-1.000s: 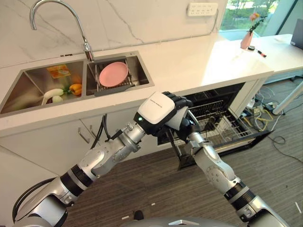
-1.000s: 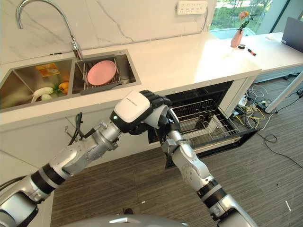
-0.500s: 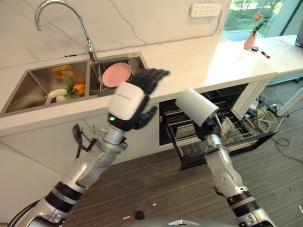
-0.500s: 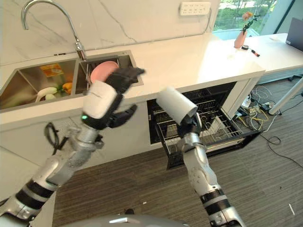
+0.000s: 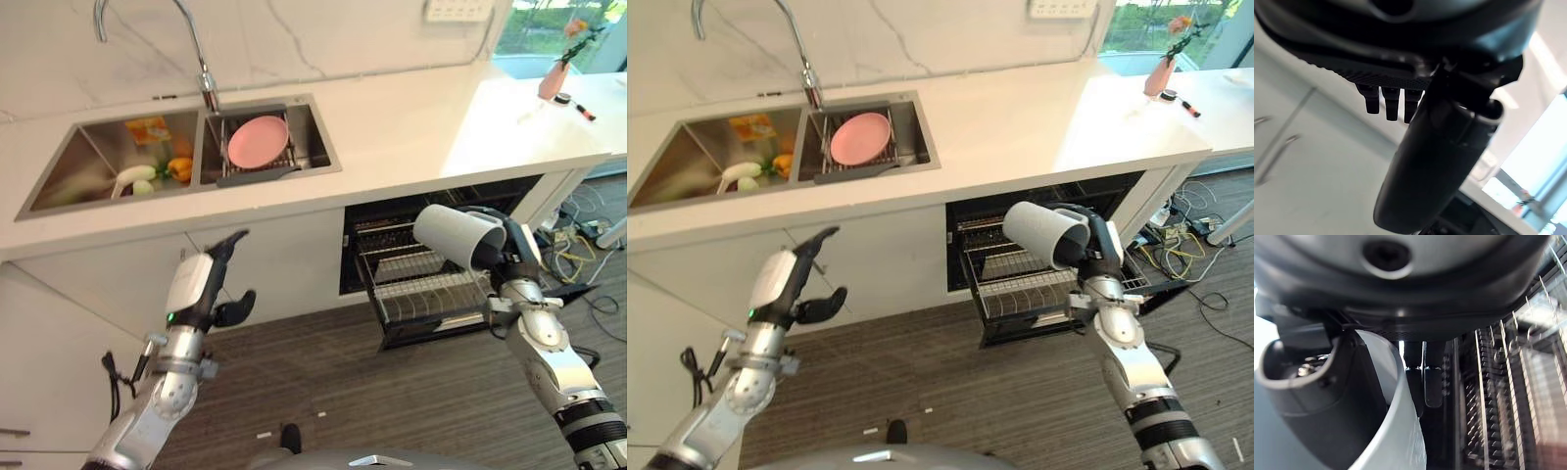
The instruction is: Place the dishes in the dishwasher.
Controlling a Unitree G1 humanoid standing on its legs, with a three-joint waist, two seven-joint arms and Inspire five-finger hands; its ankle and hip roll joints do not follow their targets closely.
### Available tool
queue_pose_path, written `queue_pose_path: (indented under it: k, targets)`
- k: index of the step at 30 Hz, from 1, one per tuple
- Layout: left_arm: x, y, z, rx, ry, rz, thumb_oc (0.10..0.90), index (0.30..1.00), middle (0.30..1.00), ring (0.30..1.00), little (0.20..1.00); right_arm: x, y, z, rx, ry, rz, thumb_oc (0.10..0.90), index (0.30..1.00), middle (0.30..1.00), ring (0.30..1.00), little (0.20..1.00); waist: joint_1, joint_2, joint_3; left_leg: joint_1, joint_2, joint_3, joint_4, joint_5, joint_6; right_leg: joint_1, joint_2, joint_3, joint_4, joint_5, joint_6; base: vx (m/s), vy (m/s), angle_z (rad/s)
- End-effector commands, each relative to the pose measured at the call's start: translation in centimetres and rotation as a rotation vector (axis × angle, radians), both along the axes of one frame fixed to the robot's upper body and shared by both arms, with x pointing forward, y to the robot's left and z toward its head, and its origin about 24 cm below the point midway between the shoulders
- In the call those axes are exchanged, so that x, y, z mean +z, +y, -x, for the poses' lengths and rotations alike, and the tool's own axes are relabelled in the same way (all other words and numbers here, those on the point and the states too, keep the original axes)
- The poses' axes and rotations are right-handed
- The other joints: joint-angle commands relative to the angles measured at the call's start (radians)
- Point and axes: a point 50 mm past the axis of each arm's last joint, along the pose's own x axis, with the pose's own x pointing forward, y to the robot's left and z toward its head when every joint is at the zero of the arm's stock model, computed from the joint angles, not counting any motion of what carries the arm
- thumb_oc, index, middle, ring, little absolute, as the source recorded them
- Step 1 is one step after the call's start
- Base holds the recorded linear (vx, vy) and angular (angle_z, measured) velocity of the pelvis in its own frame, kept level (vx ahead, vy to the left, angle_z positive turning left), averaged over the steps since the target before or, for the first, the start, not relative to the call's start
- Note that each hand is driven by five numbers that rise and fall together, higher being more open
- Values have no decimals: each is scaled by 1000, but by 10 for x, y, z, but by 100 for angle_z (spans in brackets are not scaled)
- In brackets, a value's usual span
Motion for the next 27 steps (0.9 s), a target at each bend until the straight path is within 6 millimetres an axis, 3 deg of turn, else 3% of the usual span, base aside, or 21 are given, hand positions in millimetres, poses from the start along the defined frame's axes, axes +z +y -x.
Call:
queue_pose_path:
  k: [1, 3, 4, 6, 12, 13, 15, 21, 24, 25, 26, 27]
  targets:
    - [34, -11, -28, -145, -129, 37, 800, 900, 900, 900, 900, 73, 6, -40, 55, -224, 392, 400, 300, 300, 300, 300, 50, -52, 83, 6, 60, 13, 6, -66, -57, -137, -50, -36, 29, 103, 70, -303, -19, 35]
    - [22, -19, -29, -206, -63, -1, 800, 900, 900, 900, 900, 84, 5, -55, 31, -217, 543, 400, 300, 300, 300, 300, 71, -51, 141, -43, 59, -2, 6, -40, -57, -192, -49, -40, 47, 115, 68, -265, -9, 32]
    - [23, -19, -30, -205, -68, 0, 800, 900, 900, 900, 900, 86, 5, -57, 30, -222, 545, 400, 300, 300, 300, 300, 69, -50, 142, -47, 59, -2, 6, -38, -56, -197, -49, -39, 51, 115, 68, -155, 2, 16]
    - [11, -23, -29, -237, -10, -28, 800, 900, 900, 900, 900, 105, 5, -80, -39, -228, 684, 400, 300, 300, 300, 300, 88, -38, 199, -94, 56, -11, 6, -17, -53, -256, -54, -42, 76, 126, 66, -165, 51, 4]
    - [-24, -31, -22, -192, 115, 22, 800, 900, 900, 900, 900, 128, -1, -122, -185, -126, 883, 400, 300, 300, 300, 300, 121, -25, 241, -176, 52, -11, 10, 10, -56, -344, -62, -31, 92, 142, 62, -60, 35, -4]
    - [-30, -34, -21, -189, 139, 34, 800, 900, 900, 900, 900, 124, -7, -126, -219, -76, 910, 400, 300, 300, 300, 300, 128, -21, 244, -186, 51, -11, 9, 13, -57, -351, -63, -31, 91, 143, 61, -16, 9, 12]
    - [-33, -37, -21, -186, 140, 32, 800, 900, 900, 900, 900, 132, -12, -131, -267, -42, 963, 400, 300, 300, 300, 300, 140, -17, 252, -202, 49, -15, 7, 19, -60, -361, -64, -34, 85, 147, 61, -9, 7, 15]
    - [-38, -42, -22, -159, 133, 46, 800, 900, 900, 900, 900, 125, -41, -125, -385, 97, 1023, 400, 300, 300, 300, 300, 158, 7, 268, -226, 40, -28, 6, 25, -63, -372, -70, -49, 79, 148, 61, 0, 9, 11]
    - [-37, -44, -26, -152, 120, 54, 800, 900, 900, 900, 900, 121, -45, -124, -410, 129, 938, 400, 300, 300, 300, 300, 162, 15, 270, -229, 34, -34, 6, 20, -61, -370, -75, -54, 75, 146, 63, 4, 29, 11]
    - [-36, -44, -28, -146, 112, 59, 800, 900, 900, 900, 900, 119, -44, -124, -406, 135, 924, 467, 401, 401, 401, 401, 162, 17, 269, -228, 34, -34, 6, 18, -61, -369, -76, -56, 73, 145, 64, 0, 0, 0]
    - [-37, -43, -28, -137, 113, 62, 800, 900, 900, 900, 900, 117, -44, -124, -408, 140, 910, 800, 900, 900, 900, 900, 163, 18, 266, -227, 32, -33, 6, 17, -60, -368, -77, -56, 72, 145, 64, 0, 0, 0]
    - [-36, -43, -29, -131, 109, 69, 800, 900, 900, 900, 900, 115, -41, -125, -400, 138, 901, 800, 900, 900, 900, 900, 164, 17, 265, -224, 32, -31, 6, 15, -60, -366, -77, -56, 71, 146, 65, 0, 0, 0]
